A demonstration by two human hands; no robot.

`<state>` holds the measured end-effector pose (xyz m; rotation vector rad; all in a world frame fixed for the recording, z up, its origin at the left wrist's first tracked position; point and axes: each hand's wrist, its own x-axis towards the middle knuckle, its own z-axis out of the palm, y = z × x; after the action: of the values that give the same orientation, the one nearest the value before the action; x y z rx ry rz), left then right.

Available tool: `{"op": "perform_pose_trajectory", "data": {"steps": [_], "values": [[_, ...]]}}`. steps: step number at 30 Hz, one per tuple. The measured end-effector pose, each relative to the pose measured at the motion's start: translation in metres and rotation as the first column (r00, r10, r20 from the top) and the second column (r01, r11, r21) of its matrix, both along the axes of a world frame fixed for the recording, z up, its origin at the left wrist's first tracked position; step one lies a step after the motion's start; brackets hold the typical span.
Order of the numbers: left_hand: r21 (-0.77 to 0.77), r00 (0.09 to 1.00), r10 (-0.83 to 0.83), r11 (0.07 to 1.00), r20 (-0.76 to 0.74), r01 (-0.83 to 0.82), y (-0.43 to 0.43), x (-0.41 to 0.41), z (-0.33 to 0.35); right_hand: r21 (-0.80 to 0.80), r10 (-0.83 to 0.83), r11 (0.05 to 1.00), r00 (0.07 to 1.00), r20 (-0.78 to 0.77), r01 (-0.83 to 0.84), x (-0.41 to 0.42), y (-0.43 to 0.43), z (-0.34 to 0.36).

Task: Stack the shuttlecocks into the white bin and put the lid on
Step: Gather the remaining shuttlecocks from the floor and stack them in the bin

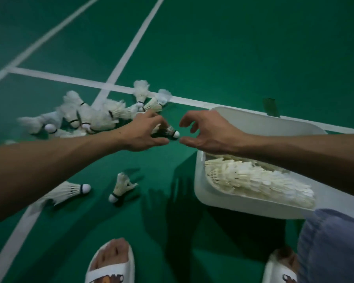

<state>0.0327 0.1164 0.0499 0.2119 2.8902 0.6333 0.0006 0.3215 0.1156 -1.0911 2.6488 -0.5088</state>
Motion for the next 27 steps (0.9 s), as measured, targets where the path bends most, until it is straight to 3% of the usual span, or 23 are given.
{"op": "perform_pose_trajectory", "data": {"steps": [5,9,14,18,21,24,27], "values": [[-0.008,0.970,0.186,0.982,0.154,-0.187,-0.064,0.054,-0.036,0.069,0.168,0.982,0.978,0.120,-0.177,0.029,-0.063,-0.042],[-0.037,0.940,0.317,0.949,0.129,-0.315,-0.108,0.094,-0.055,0.128,0.237,0.955,0.947,0.217,-0.268,0.049,-0.101,-0.079],[-0.108,0.842,0.539,0.838,0.018,-0.534,-0.151,0.134,-0.071,0.205,0.236,0.934,0.935,0.266,-0.294,0.066,-0.138,-0.118],[-0.267,0.783,0.607,0.783,0.135,-0.562,-0.157,0.164,-0.076,0.263,0.193,0.923,0.929,0.316,-0.282,0.071,-0.152,-0.138],[-0.210,0.757,0.588,0.809,0.283,-0.550,-0.154,0.181,-0.083,0.275,0.167,0.925,0.932,0.321,-0.261,0.074,-0.157,-0.146],[-0.183,0.782,0.564,0.826,0.264,-0.534,-0.153,0.185,-0.090,0.257,0.111,0.944,0.935,0.336,-0.205,0.074,-0.159,-0.148],[-0.046,0.763,0.598,0.793,0.246,-0.607,-0.157,0.183,-0.089,0.245,0.080,0.954,0.933,0.351,-0.174,0.072,-0.161,-0.148]]}}
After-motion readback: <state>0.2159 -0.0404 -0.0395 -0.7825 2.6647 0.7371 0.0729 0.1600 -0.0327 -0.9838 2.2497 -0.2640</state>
